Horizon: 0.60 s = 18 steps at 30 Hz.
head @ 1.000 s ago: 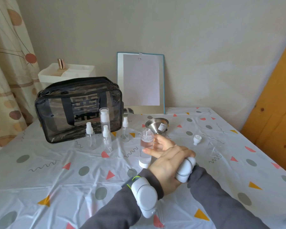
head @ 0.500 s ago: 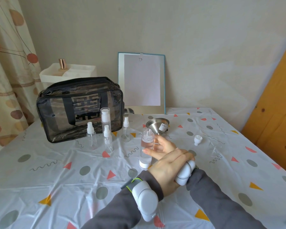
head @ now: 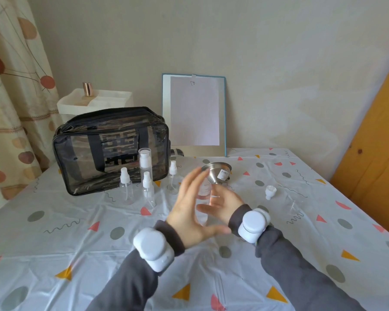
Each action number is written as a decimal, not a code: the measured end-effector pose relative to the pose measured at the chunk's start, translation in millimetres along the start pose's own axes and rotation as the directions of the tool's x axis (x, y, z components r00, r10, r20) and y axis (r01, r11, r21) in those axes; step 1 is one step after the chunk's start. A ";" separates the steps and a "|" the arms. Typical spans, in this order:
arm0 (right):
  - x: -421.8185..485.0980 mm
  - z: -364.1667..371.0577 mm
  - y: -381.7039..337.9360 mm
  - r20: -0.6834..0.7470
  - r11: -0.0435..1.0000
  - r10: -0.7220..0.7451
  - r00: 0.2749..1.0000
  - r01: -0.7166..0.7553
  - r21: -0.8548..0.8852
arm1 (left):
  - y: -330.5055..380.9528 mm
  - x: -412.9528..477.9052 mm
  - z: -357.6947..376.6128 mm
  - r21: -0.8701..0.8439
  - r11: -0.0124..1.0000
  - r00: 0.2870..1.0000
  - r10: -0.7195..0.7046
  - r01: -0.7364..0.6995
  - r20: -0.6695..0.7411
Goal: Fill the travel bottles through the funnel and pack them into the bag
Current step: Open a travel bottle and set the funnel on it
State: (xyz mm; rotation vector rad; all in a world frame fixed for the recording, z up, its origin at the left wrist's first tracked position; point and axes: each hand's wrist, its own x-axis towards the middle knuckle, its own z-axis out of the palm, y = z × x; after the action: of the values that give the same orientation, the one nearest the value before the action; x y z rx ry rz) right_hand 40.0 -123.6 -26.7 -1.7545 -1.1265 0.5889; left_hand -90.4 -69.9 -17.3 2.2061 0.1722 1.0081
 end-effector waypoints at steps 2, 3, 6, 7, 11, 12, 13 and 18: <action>1.1 -3.8 2.2 0.052 0.999 -0.017 0.999 0.019 -0.035 | -6.6 -1.1 -9.0 -0.073 0.996 0.995 -0.058 0.052 -0.082; 1.6 -5.5 2.7 0.057 0.999 -0.019 0.998 0.022 -0.039 | -10.1 -1.1 -10.9 -0.082 0.994 0.992 -0.078 0.070 -0.095; 2.1 -4.2 4.1 0.047 1.000 -0.019 0.999 0.020 -0.019 | -21.1 -2.6 -8.6 -0.011 0.987 0.982 -0.163 0.163 -0.091; 2.4 -3.5 4.2 0.047 1.000 -0.018 0.999 0.018 -0.014 | -25.9 -3.4 -7.6 0.005 0.977 0.974 -0.212 0.213 -0.079; 3.1 -2.4 4.9 0.029 1.000 -0.011 1.000 0.012 -0.011 | -39.3 -3.7 -0.6 0.010 0.902 0.901 -0.432 0.432 0.046; 2.9 -2.3 6.1 0.013 1.000 -0.008 1.000 0.008 -0.004 | -42.2 -3.4 1.9 0.007 0.887 0.885 -0.462 0.462 0.058; 2.9 -1.9 6.9 -0.013 1.000 -0.004 1.000 0.004 0.018 | -44.0 -3.3 2.8 0.002 0.871 0.869 -0.491 0.492 0.055; 10.8 -28.5 12.9 -0.205 0.996 0.022 0.978 -0.003 0.093 | -56.2 -2.1 -1.5 -0.045 0.824 0.825 -0.565 0.565 0.001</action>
State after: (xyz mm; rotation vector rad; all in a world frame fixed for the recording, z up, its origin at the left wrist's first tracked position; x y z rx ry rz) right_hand 72.6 -128.7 -24.5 -1.7011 -0.9309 0.4473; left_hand -84.1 -27.8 -54.0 1.9227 0.7590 0.6760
